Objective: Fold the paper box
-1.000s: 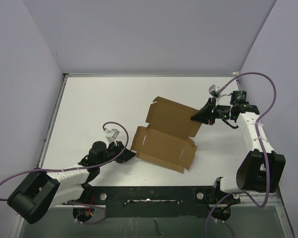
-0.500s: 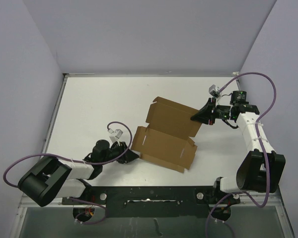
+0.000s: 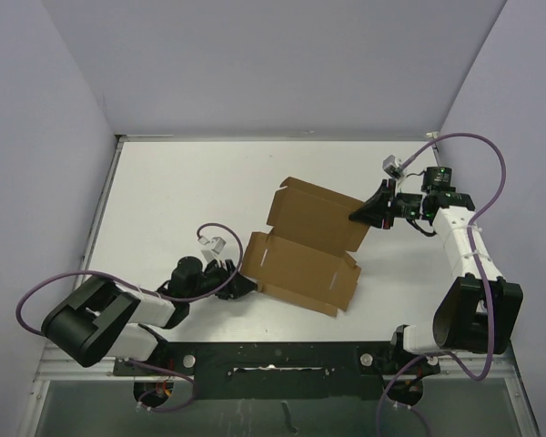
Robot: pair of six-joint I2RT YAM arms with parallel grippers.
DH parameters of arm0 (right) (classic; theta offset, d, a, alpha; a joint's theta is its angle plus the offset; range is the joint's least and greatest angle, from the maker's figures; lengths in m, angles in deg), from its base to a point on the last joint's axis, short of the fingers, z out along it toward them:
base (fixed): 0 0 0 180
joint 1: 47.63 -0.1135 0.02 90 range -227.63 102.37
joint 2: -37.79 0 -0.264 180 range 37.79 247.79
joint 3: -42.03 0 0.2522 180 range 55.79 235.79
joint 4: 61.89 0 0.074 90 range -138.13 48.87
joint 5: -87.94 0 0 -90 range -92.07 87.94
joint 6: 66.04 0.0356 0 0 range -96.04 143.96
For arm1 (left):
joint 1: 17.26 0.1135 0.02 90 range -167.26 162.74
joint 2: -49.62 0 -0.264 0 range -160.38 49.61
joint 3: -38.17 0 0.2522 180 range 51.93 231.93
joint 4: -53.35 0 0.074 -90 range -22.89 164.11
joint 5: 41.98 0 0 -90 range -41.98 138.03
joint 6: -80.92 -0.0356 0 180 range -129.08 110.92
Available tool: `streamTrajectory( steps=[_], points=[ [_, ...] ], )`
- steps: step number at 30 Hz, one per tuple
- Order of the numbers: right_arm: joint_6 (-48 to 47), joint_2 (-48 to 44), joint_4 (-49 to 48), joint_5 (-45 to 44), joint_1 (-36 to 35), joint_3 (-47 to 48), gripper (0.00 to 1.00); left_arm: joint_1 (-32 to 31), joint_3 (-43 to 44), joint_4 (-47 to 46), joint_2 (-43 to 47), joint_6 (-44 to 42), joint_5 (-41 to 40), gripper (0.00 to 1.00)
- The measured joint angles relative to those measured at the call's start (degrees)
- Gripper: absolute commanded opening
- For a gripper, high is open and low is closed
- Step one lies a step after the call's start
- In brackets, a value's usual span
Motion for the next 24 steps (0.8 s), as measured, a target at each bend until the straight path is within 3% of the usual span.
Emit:
streamTrajectory(
  steps=[13, 24],
  points=[
    [4.7, 0.0, -4.8, 1.1, 0.0, -2.6, 0.00, -1.2, 0.0, -5.3, -4.1, 3.9, -2.0, 0.48],
    [9.5, 0.0, -9.7, 2.4, 0.0, -4.4, 0.00, -2.7, 0.0, -13.2, -11.2, 8.8, -4.0, 0.34]
  ],
)
